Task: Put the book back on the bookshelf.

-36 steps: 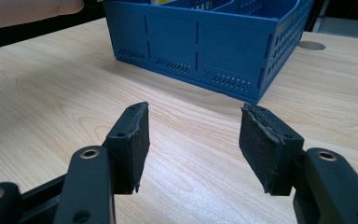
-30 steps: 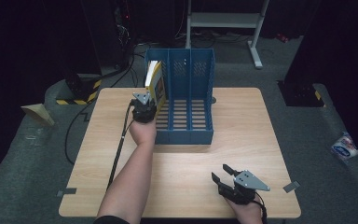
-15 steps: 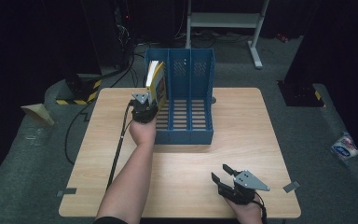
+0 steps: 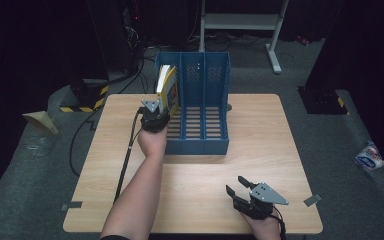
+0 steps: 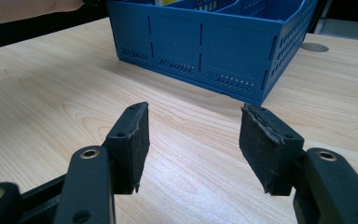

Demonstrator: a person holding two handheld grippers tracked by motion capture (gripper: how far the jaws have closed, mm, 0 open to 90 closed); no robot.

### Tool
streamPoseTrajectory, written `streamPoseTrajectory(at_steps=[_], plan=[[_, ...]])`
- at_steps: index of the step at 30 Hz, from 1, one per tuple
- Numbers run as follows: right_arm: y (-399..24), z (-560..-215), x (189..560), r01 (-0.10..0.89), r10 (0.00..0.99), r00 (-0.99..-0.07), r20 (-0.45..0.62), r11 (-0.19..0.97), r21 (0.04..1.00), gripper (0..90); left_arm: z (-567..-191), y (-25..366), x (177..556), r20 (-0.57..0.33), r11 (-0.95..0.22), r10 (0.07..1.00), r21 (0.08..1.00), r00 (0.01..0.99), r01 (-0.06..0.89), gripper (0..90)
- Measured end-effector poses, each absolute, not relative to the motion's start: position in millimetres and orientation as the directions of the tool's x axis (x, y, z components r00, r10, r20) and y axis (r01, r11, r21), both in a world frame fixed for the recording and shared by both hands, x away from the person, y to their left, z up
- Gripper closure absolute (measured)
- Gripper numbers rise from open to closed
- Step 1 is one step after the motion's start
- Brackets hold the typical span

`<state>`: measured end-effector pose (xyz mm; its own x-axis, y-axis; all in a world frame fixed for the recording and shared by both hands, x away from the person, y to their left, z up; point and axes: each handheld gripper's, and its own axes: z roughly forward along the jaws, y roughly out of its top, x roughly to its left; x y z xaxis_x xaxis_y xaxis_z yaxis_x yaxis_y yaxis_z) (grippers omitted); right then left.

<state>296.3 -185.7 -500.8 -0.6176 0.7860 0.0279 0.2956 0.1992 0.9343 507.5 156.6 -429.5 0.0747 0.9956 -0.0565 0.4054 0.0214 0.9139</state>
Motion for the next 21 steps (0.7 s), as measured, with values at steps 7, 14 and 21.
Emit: streamPoseTrajectory(at_steps=[7, 14, 21], plan=[[-186.1, -500.4, 296.6, 0.292, 0.785, -0.619, 0.025, 0.200, 0.935, 42.5, -428.2, 158.2, 506.3, -0.063, 0.021, 0.994, 0.911, 0.087, 0.412, 56.8], [-186.0, -500.5, 297.0, 0.291, 0.783, -0.622, 0.024, 0.203, 0.935, 42.1, -428.5, 160.7, 506.4, -0.070, 0.019, 0.992, 0.904, 0.104, 0.428, 54.6], [-184.6, -500.6, 296.7, 0.294, 0.781, -0.623, 0.024, 0.205, 0.933, 41.9, -425.0, 162.0, 505.2, -0.093, 0.038, 0.989, 0.907, 0.111, 0.420, 48.3]])
